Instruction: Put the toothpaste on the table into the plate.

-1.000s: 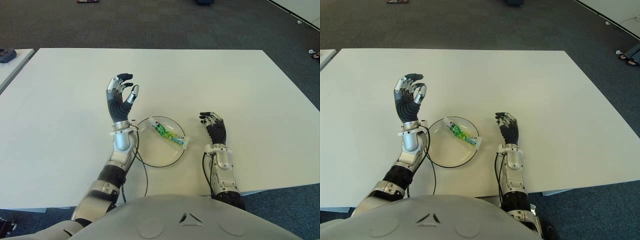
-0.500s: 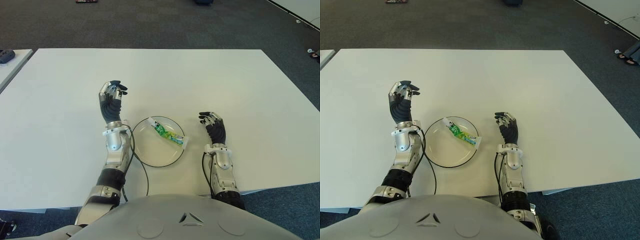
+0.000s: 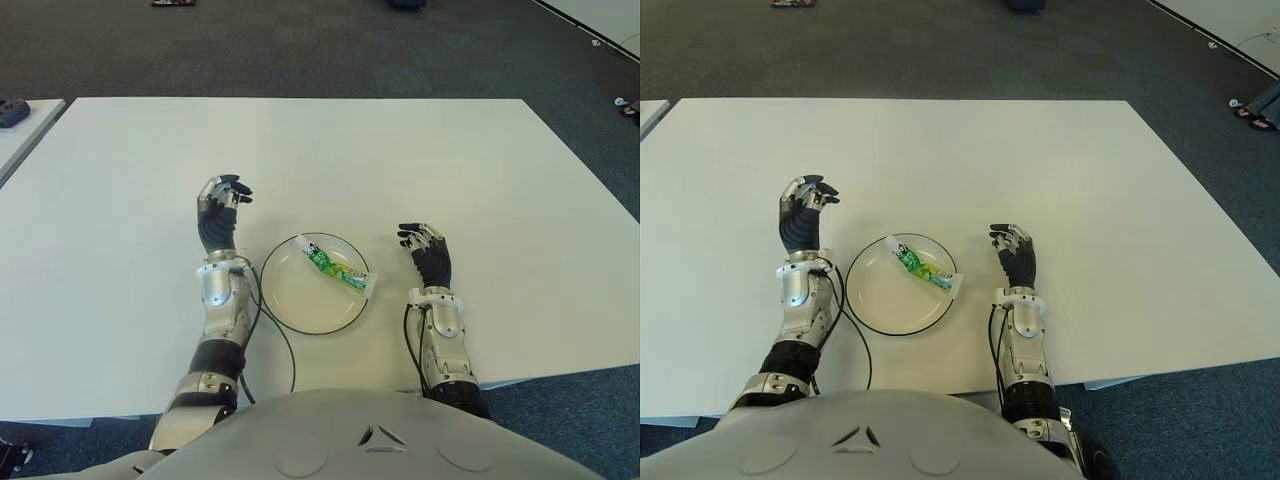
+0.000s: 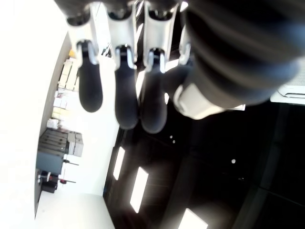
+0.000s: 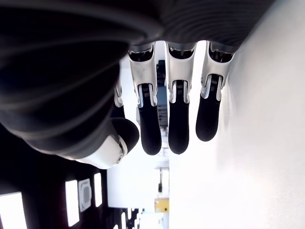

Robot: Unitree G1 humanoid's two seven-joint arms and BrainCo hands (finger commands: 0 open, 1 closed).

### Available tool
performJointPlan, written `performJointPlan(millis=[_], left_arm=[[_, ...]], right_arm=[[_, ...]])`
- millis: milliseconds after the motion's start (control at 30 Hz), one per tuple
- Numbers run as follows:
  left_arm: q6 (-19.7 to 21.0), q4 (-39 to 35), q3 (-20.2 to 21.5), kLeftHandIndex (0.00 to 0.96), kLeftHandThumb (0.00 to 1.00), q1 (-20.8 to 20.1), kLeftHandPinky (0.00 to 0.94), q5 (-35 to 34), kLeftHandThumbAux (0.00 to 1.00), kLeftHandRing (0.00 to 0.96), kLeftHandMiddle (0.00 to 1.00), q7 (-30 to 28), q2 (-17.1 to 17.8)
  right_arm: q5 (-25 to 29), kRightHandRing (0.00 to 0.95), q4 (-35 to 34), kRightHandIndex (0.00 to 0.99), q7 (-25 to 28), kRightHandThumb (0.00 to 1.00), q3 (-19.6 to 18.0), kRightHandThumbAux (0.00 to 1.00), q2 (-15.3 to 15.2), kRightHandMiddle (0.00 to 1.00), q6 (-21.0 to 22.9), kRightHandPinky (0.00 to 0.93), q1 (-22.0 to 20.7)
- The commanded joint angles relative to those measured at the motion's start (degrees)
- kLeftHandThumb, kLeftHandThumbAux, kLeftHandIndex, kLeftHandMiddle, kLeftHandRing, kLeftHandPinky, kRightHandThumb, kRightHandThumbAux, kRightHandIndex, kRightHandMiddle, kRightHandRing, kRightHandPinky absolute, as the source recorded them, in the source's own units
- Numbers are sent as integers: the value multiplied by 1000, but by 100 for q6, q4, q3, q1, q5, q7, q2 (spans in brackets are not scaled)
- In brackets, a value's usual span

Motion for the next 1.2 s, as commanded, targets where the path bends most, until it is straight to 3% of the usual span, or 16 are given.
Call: performJointPlan(millis=[33, 433, 800, 1200], left_arm=[[-31, 578, 248, 432, 700, 4, 503, -153, 715, 527, 549, -510, 105], [-173, 1212, 407, 433, 702, -73, 534, 90, 716, 542, 565, -1073, 229], [-434, 1378, 112, 434, 702, 8, 576, 1109, 718, 579, 600, -885, 483], [-79, 881, -204, 433, 700, 497, 564, 1543, 719, 582, 600, -963, 610]], right_arm=[[11, 363, 87, 413, -25, 696, -22, 738, 26, 382, 132, 379, -70], [12, 371, 120, 413, -51, 697, -39, 737, 16, 385, 131, 389, -115], [56, 380, 198, 413, -30, 697, -54, 737, 25, 391, 85, 401, -179], [105, 385, 262, 416, 40, 695, -69, 737, -7, 401, -23, 399, -239]])
